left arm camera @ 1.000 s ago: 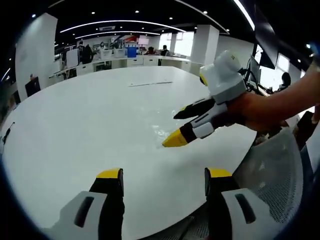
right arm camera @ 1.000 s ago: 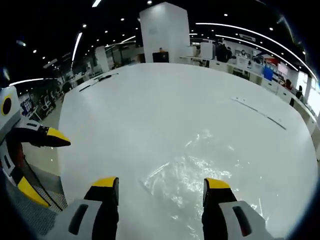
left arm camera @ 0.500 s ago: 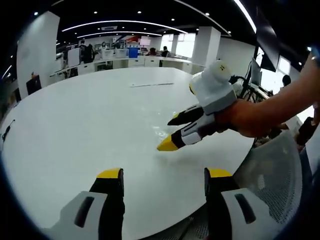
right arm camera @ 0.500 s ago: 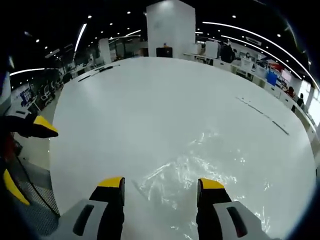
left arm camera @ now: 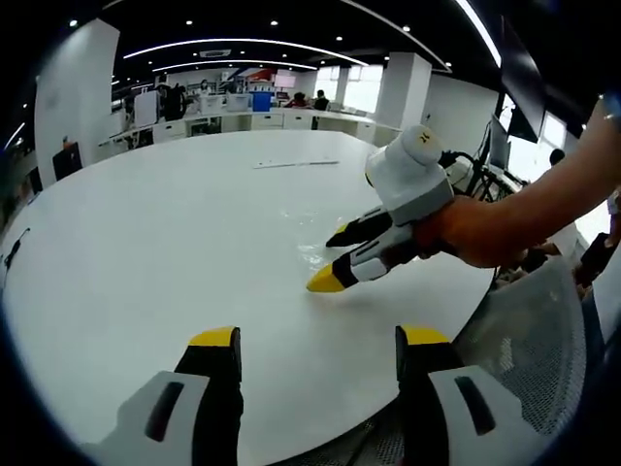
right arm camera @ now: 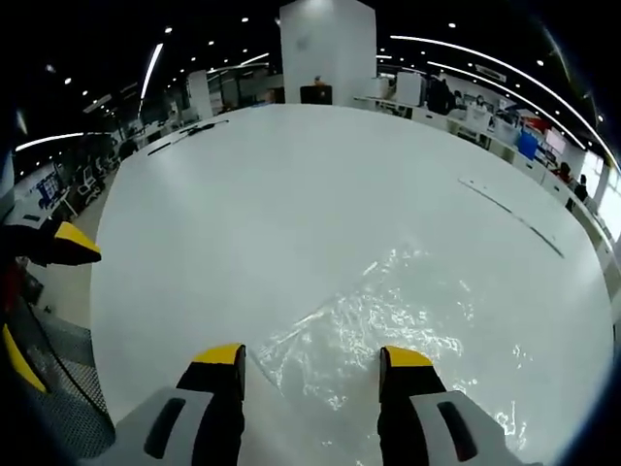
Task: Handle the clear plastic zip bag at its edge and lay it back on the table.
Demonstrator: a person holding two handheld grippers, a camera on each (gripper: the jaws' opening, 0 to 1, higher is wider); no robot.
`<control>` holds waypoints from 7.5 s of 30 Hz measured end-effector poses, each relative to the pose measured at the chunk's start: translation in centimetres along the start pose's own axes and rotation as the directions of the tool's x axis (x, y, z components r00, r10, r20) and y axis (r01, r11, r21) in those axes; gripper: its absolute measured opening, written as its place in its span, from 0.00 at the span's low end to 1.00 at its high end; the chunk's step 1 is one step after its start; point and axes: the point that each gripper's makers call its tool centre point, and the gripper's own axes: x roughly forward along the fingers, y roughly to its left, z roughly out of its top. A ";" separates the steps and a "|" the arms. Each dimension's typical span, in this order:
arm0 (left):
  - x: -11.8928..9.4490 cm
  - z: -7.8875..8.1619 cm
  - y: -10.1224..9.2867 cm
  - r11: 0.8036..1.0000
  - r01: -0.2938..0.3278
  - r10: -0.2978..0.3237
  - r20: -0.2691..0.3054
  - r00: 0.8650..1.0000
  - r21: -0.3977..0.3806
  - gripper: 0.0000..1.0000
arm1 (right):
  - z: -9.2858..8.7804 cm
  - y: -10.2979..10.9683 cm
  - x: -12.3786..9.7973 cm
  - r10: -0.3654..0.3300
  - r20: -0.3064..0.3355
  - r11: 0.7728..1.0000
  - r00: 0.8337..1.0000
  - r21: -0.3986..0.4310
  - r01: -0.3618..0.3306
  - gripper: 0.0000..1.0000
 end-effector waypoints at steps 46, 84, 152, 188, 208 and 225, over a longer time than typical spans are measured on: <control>0.0 0.0 -0.2 1.000 0.002 -0.002 -0.008 1.000 0.013 0.60 | -1.2 -0.1 -0.9 0.045 -0.062 0.981 0.997 -0.186 -0.056 0.00; 0.3 -0.7 -1.0 0.997 0.022 -0.018 -0.049 0.999 0.078 0.59 | -0.2 1.0 -4.5 0.103 -0.016 0.940 0.995 -0.324 -0.103 0.00; 2.5 1.1 0.8 0.939 0.069 -0.038 -0.095 0.995 0.337 0.58 | -2.0 7.4 -9.9 0.230 -0.081 0.768 0.970 -0.597 -0.232 0.00; 6.0 1.3 0.0 0.794 0.163 -0.099 -0.141 0.985 0.586 0.49 | -3.3 9.4 -13.8 0.294 -0.139 0.674 0.946 -0.672 -0.308 0.00; 7.6 0.0 -0.8 0.639 0.230 -0.119 -0.201 0.972 0.734 0.11 | -3.1 9.0 -13.9 0.298 -0.137 0.674 0.945 -0.671 -0.310 0.00; 7.0 -1.1 0.3 0.641 0.245 -0.109 -0.230 0.967 0.727 0.00 | -3.3 7.4 -13.6 0.249 -0.136 0.695 0.959 -0.665 -0.275 0.00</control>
